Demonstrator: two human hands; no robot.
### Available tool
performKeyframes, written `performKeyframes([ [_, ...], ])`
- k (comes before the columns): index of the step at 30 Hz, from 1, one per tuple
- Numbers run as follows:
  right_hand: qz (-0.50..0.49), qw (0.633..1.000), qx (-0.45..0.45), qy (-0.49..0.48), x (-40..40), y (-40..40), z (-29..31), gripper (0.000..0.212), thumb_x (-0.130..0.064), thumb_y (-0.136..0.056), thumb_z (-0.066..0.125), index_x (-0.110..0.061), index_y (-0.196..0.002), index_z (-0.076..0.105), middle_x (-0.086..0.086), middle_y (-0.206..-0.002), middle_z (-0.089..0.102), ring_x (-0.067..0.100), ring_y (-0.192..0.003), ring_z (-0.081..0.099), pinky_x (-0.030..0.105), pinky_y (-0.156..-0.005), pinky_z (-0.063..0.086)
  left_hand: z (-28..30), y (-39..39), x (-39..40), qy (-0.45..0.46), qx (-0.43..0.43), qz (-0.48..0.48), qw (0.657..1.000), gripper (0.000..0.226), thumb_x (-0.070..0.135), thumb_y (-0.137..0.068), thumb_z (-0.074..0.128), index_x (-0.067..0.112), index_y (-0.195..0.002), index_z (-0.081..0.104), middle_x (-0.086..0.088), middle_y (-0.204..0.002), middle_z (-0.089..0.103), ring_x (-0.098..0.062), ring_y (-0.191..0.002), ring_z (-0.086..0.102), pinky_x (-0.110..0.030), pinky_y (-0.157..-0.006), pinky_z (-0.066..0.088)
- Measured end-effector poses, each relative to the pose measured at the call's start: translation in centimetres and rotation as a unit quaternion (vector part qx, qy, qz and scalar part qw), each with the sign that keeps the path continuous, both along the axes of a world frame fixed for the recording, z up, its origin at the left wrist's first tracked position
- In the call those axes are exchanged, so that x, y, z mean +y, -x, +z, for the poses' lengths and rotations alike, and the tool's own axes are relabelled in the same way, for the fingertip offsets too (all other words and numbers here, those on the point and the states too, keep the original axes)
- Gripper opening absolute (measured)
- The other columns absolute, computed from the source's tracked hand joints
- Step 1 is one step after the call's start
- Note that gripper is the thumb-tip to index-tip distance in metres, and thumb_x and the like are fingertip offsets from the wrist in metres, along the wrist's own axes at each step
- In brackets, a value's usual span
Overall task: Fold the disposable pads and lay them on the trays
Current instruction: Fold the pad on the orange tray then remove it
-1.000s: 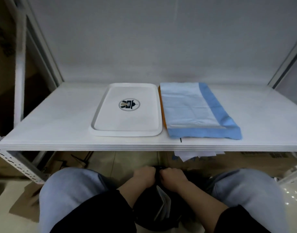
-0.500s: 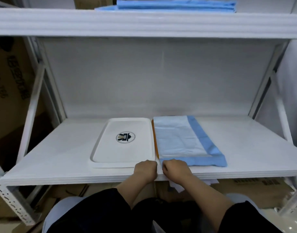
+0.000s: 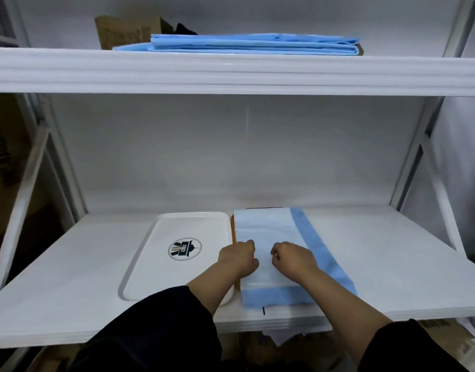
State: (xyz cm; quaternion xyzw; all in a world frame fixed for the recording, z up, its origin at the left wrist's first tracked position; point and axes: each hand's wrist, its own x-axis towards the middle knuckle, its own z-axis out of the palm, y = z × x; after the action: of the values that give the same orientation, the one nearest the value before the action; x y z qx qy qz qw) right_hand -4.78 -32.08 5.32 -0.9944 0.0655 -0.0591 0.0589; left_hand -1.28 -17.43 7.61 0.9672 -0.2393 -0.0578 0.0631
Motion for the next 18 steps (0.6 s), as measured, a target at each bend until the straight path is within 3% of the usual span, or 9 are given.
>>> performKeyframes([
  [6, -0.051, 0.997, 0.038, -0.045, -4.9, -1.9, -1.4, 0.045, -0.028, -0.095, 0.043, -0.020, -0.139, 0.038, 0.002, -0.136, 0.047, 0.023, -0.121, 0.047, 0.034, -0.091, 0.043, -1.4, -2.4, -2.0, -0.001, 0.063, 0.005, 0.998, 0.060, 0.037, -0.093, 0.045, 0.015, -0.144, 0.024, -0.010, -0.138, 0.044, -0.031, -0.122, 0.049, -0.038, -0.097, 0.038],
  [18, -0.116, 0.985, 0.124, -0.004, -9.5, -3.0, -5.4, 0.060, -0.035, -0.092, 0.045, -0.016, -0.145, 0.023, 0.009, -0.142, 0.038, 0.028, -0.130, 0.037, 0.038, -0.100, 0.033, -5.9, -3.8, -3.9, -0.040, 0.130, -0.013, 0.991, 0.077, 0.044, -0.092, 0.047, 0.015, -0.152, 0.008, -0.010, -0.155, 0.023, -0.029, -0.140, 0.028, -0.044, -0.109, 0.030],
])
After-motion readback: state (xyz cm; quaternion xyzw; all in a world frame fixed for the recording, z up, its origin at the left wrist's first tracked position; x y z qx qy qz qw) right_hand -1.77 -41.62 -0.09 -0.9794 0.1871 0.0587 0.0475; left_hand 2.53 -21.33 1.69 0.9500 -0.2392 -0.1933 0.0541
